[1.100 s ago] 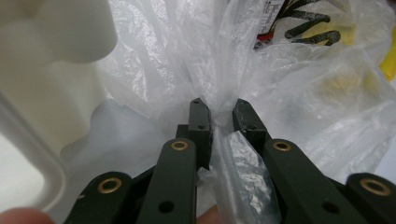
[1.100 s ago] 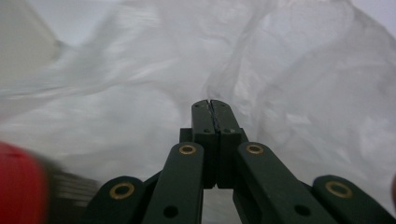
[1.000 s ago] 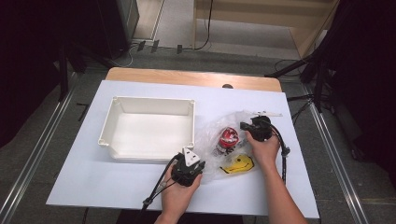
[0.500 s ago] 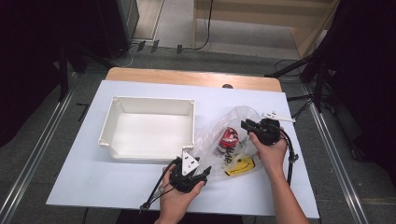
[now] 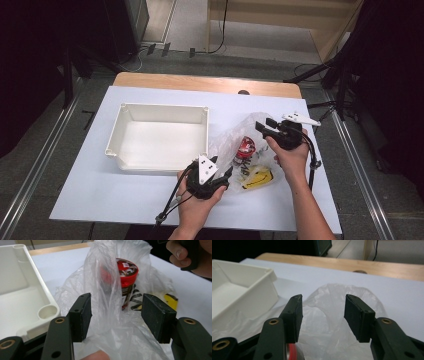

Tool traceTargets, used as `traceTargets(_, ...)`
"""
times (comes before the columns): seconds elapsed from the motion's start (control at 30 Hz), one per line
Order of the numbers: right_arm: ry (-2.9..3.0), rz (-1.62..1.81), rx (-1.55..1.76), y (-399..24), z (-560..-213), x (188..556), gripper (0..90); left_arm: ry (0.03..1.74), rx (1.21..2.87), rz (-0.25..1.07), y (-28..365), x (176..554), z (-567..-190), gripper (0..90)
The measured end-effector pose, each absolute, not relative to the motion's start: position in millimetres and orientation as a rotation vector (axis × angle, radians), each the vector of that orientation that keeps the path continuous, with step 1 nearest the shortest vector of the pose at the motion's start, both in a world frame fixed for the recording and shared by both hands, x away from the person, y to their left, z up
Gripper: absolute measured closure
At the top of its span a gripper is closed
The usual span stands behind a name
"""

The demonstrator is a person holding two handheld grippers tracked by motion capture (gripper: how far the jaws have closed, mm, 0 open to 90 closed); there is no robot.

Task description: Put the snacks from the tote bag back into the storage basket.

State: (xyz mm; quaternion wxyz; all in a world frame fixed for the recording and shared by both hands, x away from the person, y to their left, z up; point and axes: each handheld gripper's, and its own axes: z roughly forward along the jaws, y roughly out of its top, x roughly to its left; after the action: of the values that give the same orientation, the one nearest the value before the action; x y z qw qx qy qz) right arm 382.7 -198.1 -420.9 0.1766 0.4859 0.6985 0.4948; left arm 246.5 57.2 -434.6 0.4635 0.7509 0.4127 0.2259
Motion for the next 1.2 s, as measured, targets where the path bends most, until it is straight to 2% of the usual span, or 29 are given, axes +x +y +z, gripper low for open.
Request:
traceTargets(0.2,2.010,1.296,1.433,-192.9,-441.1,400.8,45.4,1.075,1.919,0.603,50.2,254.4,-447.7,43.7)
traceTargets(0.23,2.020,1.271,1.436,-191.6,-444.8,403.7,44.5,1.076,1.929,0.609,49.4,254.9,-449.5,46.6)
traceTargets(0.27,2.032,1.237,1.427,-188.0,-449.7,407.9,44.6,1.080,1.930,0.621,48.8,255.4,-450.6,56.2)
traceTargets(0.3,2.032,1.237,1.427,-188.0,-449.7,407.9,44.6,1.080,1.930,0.621,48.8,255.4,-450.6,61.7)
traceTargets(0.4,2.068,1.231,1.371,-178.6,-450.3,415.0,53.8,1.090,1.921,0.608,51.8,258.8,-447.8,77.6)
traceTargets(0.5,2.120,1.220,1.357,-173.2,-451.8,423.3,68.2,1.113,1.907,0.634,54.6,260.5,-446.2,84.9)
traceTargets(0.53,2.120,1.220,1.357,-173.2,-451.8,423.3,68.2,1.113,1.907,0.634,54.6,260.5,-446.2,86.1)
traceTargets(0.57,2.142,1.213,1.358,-170.2,-454.0,428.1,74.4,1.130,1.895,0.646,57.3,261.3,-445.8,87.0)
traceTargets(0.6,2.159,1.210,1.358,-168.1,-455.3,430.8,76.3,1.130,1.895,0.646,57.3,261.3,-445.8,87.8)
traceTargets(0.7,2.180,1.195,1.352,-164.5,-458.4,435.0,79.1,1.142,1.886,0.666,57.5,260.6,-446.8,89.3)
traceTargets(0.8,2.173,1.202,1.411,-165.4,-466.3,442.5,83.0,1.142,1.954,0.671,53.5,259.6,-454.8,89.9)
traceTargets(1.07,2.213,1.145,1.440,-172.3,-482.1,442.6,84.5,1.117,2.060,0.576,52.1,256.2,-473.7,90.0)
traceTargets(1.2,2.193,1.157,1.437,-177.0,-485.1,437.4,84.9,1.123,2.061,0.526,57.8,258.2,-477.7,90.0)
